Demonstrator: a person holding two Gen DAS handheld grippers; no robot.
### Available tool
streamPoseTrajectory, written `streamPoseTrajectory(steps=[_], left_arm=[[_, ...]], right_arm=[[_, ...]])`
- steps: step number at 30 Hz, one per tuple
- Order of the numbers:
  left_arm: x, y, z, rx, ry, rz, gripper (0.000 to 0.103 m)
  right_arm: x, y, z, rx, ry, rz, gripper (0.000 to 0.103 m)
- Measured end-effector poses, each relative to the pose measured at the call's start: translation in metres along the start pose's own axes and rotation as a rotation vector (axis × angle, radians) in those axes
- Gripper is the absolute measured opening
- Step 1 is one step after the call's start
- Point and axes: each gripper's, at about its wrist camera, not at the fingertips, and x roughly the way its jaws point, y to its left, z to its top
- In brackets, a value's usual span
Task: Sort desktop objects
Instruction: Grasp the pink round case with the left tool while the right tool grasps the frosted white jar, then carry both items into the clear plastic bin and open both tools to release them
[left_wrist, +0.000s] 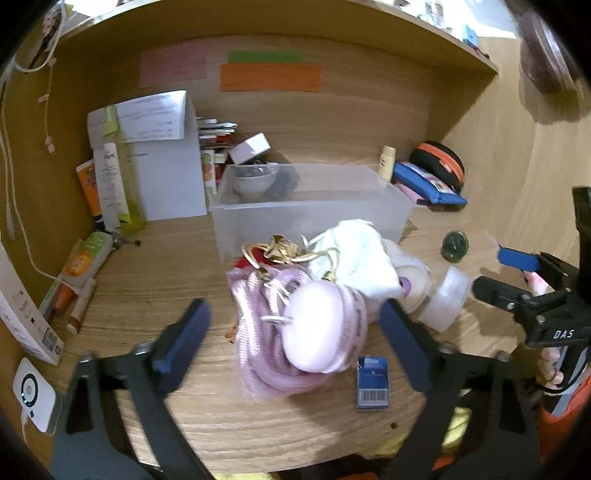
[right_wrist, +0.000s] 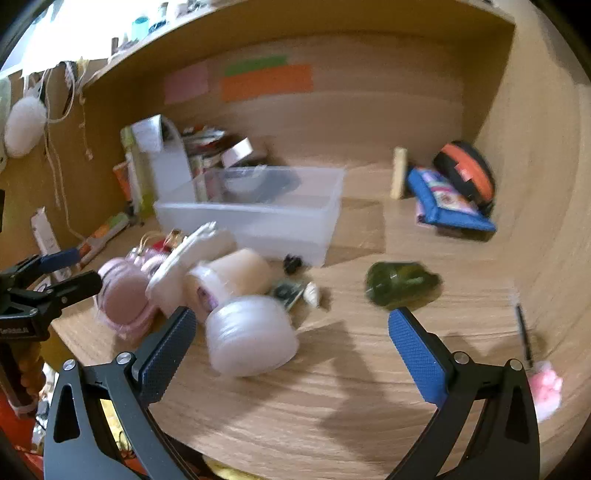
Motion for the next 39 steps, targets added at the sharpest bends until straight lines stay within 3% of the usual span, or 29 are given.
streamPoseTrajectory(steps=[12,16,19,20,21,23,24,30,39], left_arm=[[0.035,-0.001,-0.015,-0.010,0.105,-0.036,0.082],[0.043,0.000,-0.011,-0.022,0.101,-0.031,0.082],[0.046,-0.001,-0.009,-0.022,0.091,-0.020,0.078],[0.047,-0.001,-0.008,-0.019,0.092,-0.018,0.077],[0.046,-0.001,-0.008,-0.019,0.086,-0.016,0.073],[0.044,0.000,-0.007,-0.015,0.078,-0.013,0.063],[0.043,0.000,-0.007,-0.012,0.075,-0.011,0.059],[0.041,0.003,-0.005,-0.025,0.066,-0.005,0.059],[0.021,0.004,0.011,-0.023,-0.015,0.014,0.059]], right_arm=[[0.031,0.011,-0.011,-0.022,0.068,0.039,0.103],[0.040,0.010,-0.011,-0.012,0.089,0.043,0.101],[0.046,0.010,-0.011,-0.003,0.118,0.061,0.090],[0.049,0.009,-0.012,0.005,0.131,0.076,0.081],[0.051,0.008,-0.012,0.015,0.149,0.094,0.070],[0.056,0.004,-0.013,0.046,0.172,0.132,0.065],[0.057,0.002,-0.013,0.063,0.169,0.138,0.065],[0.051,-0.001,-0.011,0.070,0.151,0.125,0.065],[0.028,-0.003,0.011,0.077,0.104,0.185,0.065]])
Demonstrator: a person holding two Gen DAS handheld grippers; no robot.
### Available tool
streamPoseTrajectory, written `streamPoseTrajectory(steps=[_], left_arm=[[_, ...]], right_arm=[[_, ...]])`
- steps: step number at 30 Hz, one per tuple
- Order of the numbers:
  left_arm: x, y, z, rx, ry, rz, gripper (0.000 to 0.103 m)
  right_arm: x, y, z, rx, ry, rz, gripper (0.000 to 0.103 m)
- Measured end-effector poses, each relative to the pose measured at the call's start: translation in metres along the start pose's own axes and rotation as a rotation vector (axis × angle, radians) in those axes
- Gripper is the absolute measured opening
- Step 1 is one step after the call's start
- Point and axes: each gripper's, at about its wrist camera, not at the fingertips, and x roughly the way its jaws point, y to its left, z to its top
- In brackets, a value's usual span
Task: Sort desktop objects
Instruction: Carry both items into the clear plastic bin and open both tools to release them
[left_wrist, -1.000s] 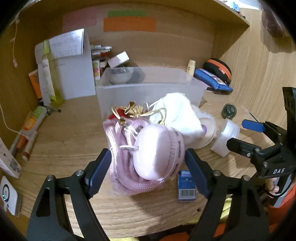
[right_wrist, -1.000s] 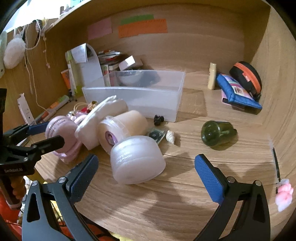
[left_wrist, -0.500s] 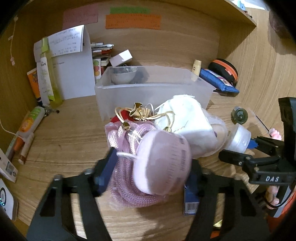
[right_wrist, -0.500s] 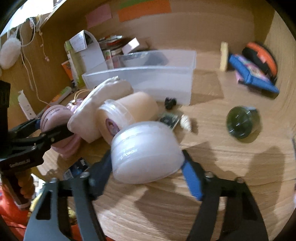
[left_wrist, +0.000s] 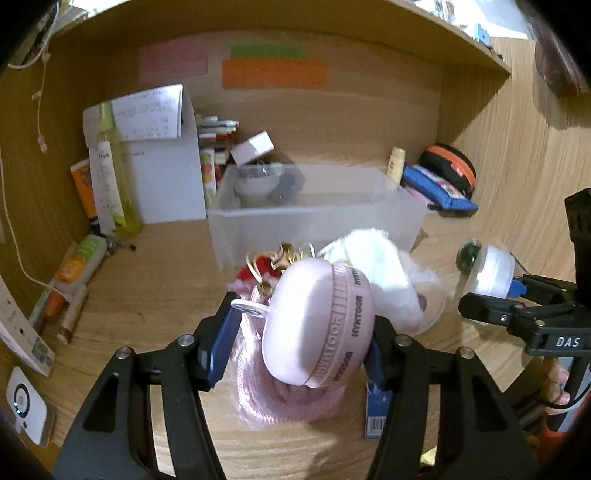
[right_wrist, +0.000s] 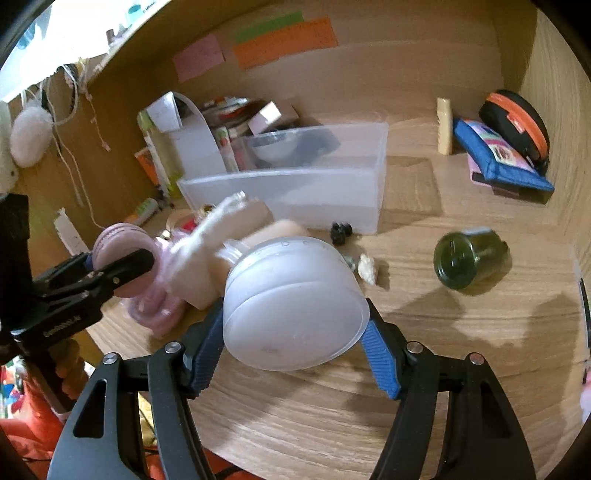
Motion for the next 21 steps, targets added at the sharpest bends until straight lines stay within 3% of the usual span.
streamPoseTrajectory(steps=[12,21], left_arm=[[-0.006,0.015,0.036,-0.026,-0.077,0.005,0.059],[0.003,0.029,0.070,-0.029,-0.098,0.012,0.059]], right_arm=[[-0.022,0.011,0.043,-0.073,-0.113,-0.053,0.065],[-0.013,0.006,0.071,-0.082,-0.129,-0.088,0.065]])
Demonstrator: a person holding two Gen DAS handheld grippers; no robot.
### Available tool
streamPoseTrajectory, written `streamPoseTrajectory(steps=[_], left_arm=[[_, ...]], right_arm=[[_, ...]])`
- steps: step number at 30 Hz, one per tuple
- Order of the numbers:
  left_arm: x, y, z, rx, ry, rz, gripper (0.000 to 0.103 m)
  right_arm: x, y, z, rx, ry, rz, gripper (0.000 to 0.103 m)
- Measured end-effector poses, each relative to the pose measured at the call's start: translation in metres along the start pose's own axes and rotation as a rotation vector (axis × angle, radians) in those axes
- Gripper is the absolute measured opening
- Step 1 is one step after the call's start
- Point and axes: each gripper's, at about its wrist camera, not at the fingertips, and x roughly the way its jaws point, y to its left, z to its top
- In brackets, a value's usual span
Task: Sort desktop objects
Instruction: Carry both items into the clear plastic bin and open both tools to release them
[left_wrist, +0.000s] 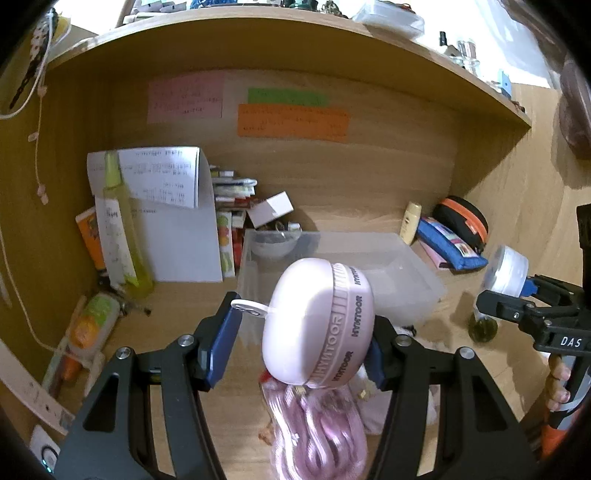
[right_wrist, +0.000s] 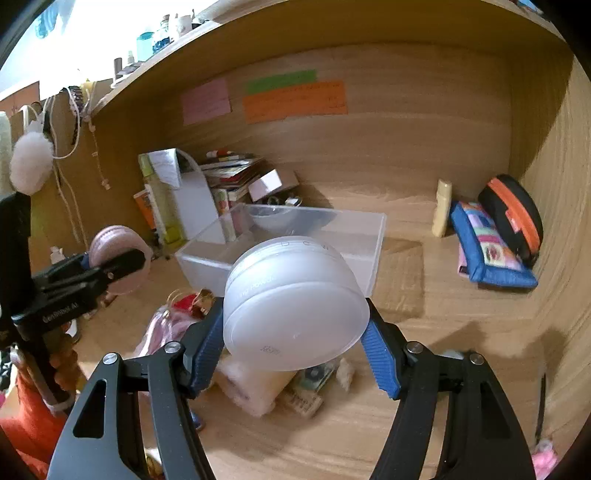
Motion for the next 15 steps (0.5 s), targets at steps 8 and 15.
streamPoseTrajectory(steps=[8,15], left_arm=[[0.024,0.010,0.030,0.001,0.017,-0.007,0.059],[0.052,0.013,0.044,0.011,0.046,-0.010,0.059]], right_arm=[[0.018,-0.012,0.029,-0.001,-0.014,-0.029,0.065],[0.043,-0.018,0.048,-0.002,0.004,-0.038,0.065]])
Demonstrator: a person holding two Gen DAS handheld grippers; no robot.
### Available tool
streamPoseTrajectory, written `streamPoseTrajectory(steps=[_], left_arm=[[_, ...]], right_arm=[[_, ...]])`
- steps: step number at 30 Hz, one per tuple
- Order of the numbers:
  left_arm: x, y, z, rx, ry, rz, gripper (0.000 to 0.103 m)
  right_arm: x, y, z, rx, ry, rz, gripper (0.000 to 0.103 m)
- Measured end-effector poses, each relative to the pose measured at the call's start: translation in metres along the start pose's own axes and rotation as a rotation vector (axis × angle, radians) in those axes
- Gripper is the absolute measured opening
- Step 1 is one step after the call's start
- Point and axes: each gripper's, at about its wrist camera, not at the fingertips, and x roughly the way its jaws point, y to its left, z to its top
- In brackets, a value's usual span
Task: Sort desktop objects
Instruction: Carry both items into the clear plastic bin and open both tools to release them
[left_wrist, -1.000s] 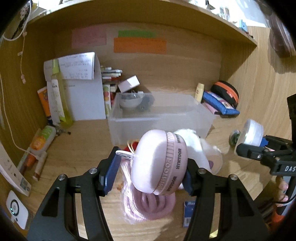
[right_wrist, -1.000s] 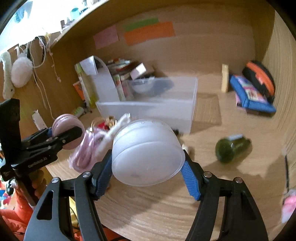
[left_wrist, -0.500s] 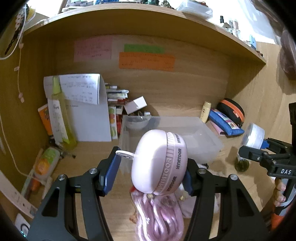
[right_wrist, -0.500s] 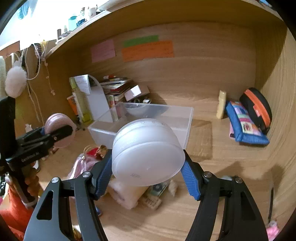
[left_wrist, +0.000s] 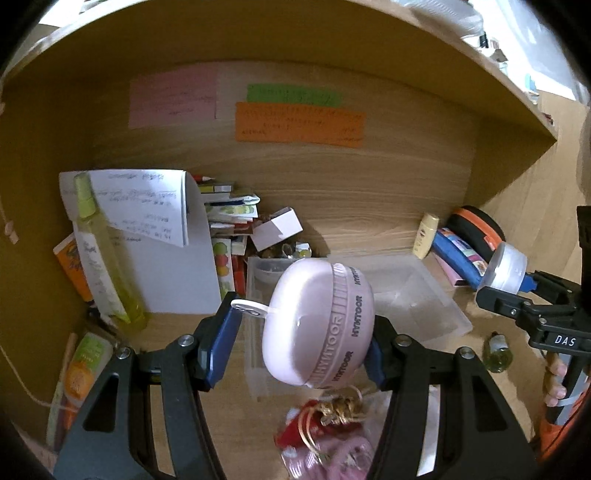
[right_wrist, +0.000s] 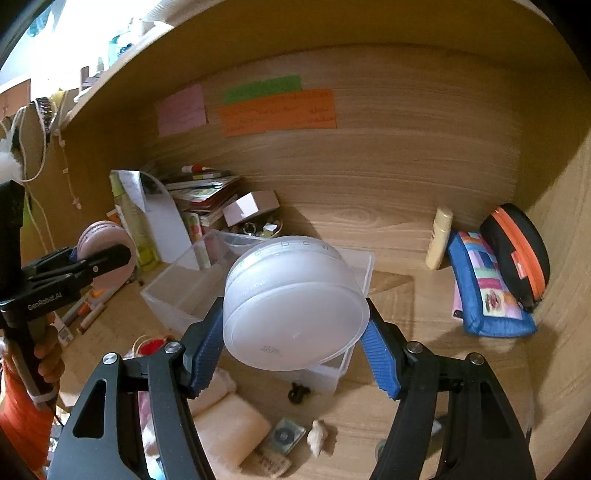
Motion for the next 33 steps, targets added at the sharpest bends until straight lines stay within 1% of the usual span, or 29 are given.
streamPoseTrajectory(steps=[3,7,12,16,21,24,33], left_arm=[[0.015,0.003,0.006,-0.012,0.026,-0.021,0.059],[0.039,0.009,0.009,-0.034,0.086,-0.053,0.059],[0.064,0.008,0.008,-0.011,0.155,-0.061,0.059],[0.078,0.005,0.004,0.010,0.193,-0.071,0.059],[0.092,-0.001,-0.004,0.048,0.213,-0.043,0.059],[0.095,-0.008,-0.008,0.081,0.209,-0.031,0.059],[0.111,-0.017,-0.018,0.099,0.254,-0.049,0.059]], right_arm=[[0.013,-0.003,0.005,0.010,0.017,0.005,0.065],[0.033,-0.002,0.011,0.000,0.043,0.000,0.065],[0.057,-0.005,0.017,-0.014,0.083,-0.003,0.065],[0.079,-0.007,0.016,-0.018,0.129,-0.007,0.065],[0.098,-0.001,0.006,-0.025,0.182,-0.001,0.065],[0.102,0.002,0.002,-0.043,0.191,-0.023,0.065],[0.114,-0.001,-0.005,-0.028,0.230,-0.057,0.065]])
